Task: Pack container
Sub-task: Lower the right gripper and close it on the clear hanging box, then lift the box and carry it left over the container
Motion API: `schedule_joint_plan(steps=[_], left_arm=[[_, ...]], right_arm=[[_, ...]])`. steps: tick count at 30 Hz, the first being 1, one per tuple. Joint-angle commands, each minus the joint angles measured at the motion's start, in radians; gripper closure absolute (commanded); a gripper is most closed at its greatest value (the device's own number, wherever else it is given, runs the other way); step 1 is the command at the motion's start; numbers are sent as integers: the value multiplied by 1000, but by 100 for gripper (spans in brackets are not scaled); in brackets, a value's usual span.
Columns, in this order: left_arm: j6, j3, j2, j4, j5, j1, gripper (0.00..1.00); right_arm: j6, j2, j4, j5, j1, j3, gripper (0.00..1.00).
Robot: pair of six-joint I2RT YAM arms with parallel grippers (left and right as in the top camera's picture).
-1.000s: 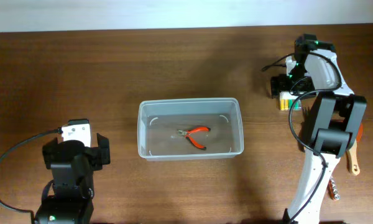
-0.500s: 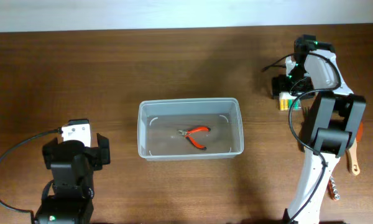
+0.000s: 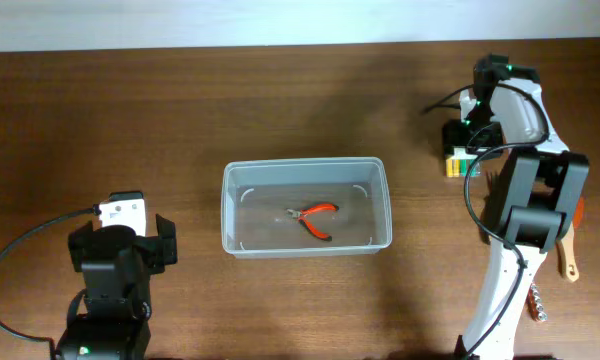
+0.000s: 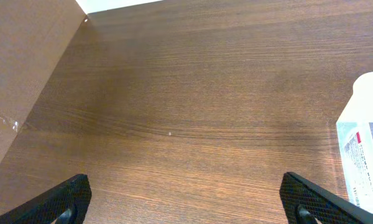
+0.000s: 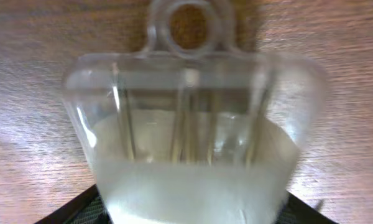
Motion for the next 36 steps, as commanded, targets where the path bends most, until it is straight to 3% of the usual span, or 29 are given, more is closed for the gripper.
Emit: schedule_joint_plan(steps=[1, 10, 19, 36], left_arm=[[16, 21, 0, -2, -7, -4, 1], [16, 21, 0, -4, -7, -4, 1], [16, 21, 0, -4, -7, -4, 1], [16, 21, -1, -4, -7, -4, 1]], right_arm=[[-5, 7, -13, -6, -5, 61, 34], [-6, 6, -55, -6, -5, 130, 46], [-6, -30, -124, -7, 13, 190, 50], [-7, -41, -413, -43, 148, 656, 50]])
